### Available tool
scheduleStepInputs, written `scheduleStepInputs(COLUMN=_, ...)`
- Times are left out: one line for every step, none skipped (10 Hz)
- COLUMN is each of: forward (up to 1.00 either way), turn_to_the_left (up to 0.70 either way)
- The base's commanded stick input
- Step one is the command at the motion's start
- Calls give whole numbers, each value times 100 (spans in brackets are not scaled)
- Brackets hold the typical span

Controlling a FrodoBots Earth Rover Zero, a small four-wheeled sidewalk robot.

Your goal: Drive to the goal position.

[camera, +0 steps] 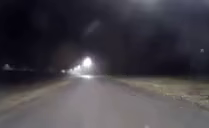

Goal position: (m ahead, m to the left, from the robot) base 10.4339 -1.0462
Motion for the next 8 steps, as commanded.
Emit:
scheduleStepInputs(forward=100, turn_to_the_left=8)
scheduleStepInputs(forward=100, turn_to_the_left=10)
scheduleStepInputs(forward=100, turn_to_the_left=12)
scheduleStepInputs(forward=100, turn_to_the_left=13)
scheduleStepInputs(forward=100, turn_to_the_left=15)
scheduleStepInputs(forward=100, turn_to_the_left=16)
scheduleStepInputs(forward=100, turn_to_the_left=16)
scheduleStepInputs(forward=100, turn_to_the_left=16)
